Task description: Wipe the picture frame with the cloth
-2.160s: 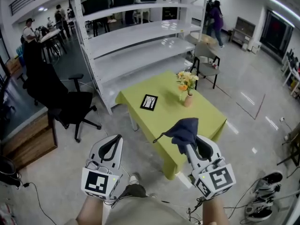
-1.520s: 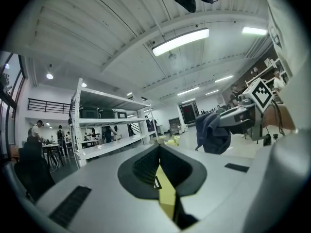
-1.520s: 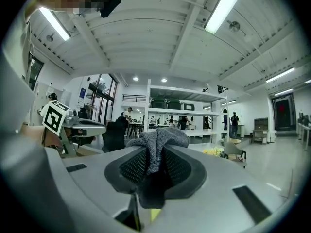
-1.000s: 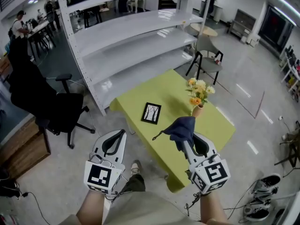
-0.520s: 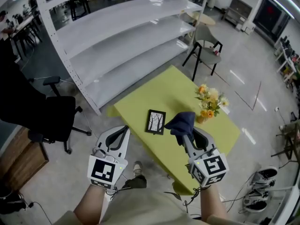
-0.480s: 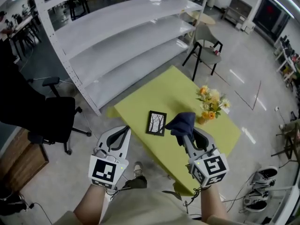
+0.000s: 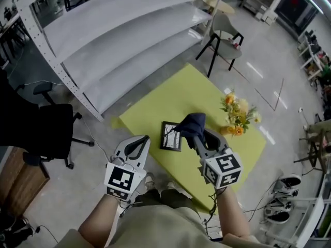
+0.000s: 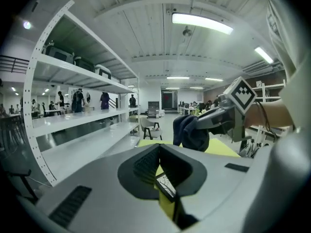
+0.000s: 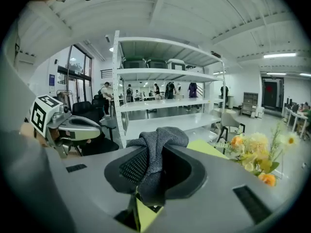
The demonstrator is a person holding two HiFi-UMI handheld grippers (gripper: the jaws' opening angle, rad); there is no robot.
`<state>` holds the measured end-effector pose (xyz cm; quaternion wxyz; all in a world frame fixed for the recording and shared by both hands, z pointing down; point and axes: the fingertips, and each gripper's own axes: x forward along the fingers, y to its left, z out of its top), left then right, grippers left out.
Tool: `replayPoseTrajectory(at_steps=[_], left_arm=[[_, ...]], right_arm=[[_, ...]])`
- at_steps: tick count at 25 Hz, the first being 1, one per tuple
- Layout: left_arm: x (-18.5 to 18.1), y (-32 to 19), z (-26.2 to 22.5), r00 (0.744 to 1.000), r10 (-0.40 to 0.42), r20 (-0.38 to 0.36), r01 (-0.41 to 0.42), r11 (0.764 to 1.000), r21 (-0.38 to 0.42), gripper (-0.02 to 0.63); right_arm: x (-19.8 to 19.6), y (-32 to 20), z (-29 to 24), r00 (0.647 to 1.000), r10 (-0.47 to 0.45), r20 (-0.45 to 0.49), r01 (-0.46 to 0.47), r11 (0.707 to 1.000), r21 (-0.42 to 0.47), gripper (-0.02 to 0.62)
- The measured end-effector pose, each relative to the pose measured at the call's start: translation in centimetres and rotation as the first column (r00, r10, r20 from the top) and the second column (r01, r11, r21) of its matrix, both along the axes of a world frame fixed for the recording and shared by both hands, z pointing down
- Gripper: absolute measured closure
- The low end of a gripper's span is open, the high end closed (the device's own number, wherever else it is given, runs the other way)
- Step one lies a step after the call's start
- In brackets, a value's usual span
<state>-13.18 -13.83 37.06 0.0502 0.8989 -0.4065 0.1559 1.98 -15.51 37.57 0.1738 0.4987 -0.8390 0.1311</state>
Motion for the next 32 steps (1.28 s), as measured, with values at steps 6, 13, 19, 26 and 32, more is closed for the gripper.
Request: replayPoseTrajectory(at_steps=[6, 13, 19, 26, 32], left_arm=[[2.1, -2.6, 5.6, 0.999, 0.036, 0.031, -0.033, 0.995, -0.097, 0.598], [4.9, -4.6, 12.4, 0.996, 0.070, 0.057, -0.057, 0.976, -0.211, 0.598], [6.6, -5.7, 18.6, 0.991, 0.097, 0.086, -0.068, 0.952, -0.298, 0.598], [7.6, -5.9, 25.1, 0.982, 0.129, 0.139, -0.064, 0.915, -0.399, 0.598], [7.4, -5.8, 28.5, 0.974, 0.137, 0.183, -0.036, 0.883, -0.468, 0.598]], right_arm=[[-0.2, -4.5, 6.0, 1.000, -0.017, -0.013, 0.016, 0.997, -0.081, 0.502], [-1.5, -8.2, 11.9, 0.996, -0.085, -0.013, 0.082, 0.985, -0.154, 0.503], [-3.2, -9.7, 17.6, 0.990, -0.139, -0.010, 0.134, 0.966, -0.222, 0.502], [-4.5, -10.4, 22.9, 0.983, -0.181, -0.011, 0.171, 0.943, -0.285, 0.502], [-5.3, -10.4, 26.0, 0.975, -0.217, -0.048, 0.191, 0.931, -0.311, 0.502]])
